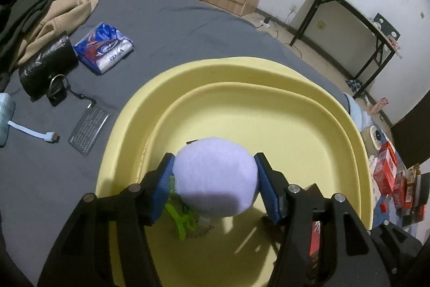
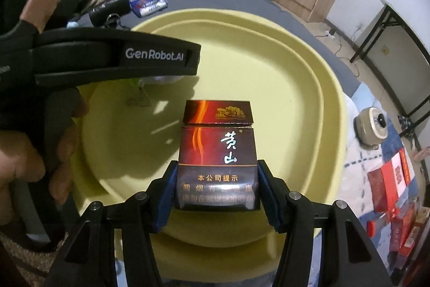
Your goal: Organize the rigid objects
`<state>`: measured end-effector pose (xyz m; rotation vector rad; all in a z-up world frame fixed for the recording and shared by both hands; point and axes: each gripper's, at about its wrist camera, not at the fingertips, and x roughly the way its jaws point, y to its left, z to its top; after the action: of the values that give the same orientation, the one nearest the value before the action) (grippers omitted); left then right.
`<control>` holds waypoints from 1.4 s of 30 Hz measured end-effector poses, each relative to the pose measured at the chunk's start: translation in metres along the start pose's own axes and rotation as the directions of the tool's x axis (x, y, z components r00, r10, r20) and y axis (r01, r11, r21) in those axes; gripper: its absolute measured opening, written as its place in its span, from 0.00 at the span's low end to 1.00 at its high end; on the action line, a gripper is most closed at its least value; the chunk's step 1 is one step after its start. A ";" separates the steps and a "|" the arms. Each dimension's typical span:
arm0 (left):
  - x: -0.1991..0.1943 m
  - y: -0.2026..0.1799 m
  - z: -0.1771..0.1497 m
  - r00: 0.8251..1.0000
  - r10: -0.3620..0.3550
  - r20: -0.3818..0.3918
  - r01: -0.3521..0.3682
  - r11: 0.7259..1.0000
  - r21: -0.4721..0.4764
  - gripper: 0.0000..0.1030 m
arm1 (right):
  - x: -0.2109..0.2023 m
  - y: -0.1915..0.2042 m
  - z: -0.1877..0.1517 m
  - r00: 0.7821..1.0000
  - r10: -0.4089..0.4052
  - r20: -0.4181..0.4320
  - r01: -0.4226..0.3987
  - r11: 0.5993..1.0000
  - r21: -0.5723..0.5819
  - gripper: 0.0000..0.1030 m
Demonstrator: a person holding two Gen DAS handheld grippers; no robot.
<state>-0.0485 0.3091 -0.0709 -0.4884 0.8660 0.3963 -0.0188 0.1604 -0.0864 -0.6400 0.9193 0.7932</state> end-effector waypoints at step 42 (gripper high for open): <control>-0.075 -0.258 -0.069 0.929 -0.367 -0.053 0.337 0.776 0.534 1.00 | -0.237 -0.280 -0.234 0.889 -0.418 0.185 0.138 0.631 0.764 1.00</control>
<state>-0.0025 0.0493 0.0144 -0.1072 0.7689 -0.1874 0.0188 -0.2497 0.0523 0.0921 0.6962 0.1735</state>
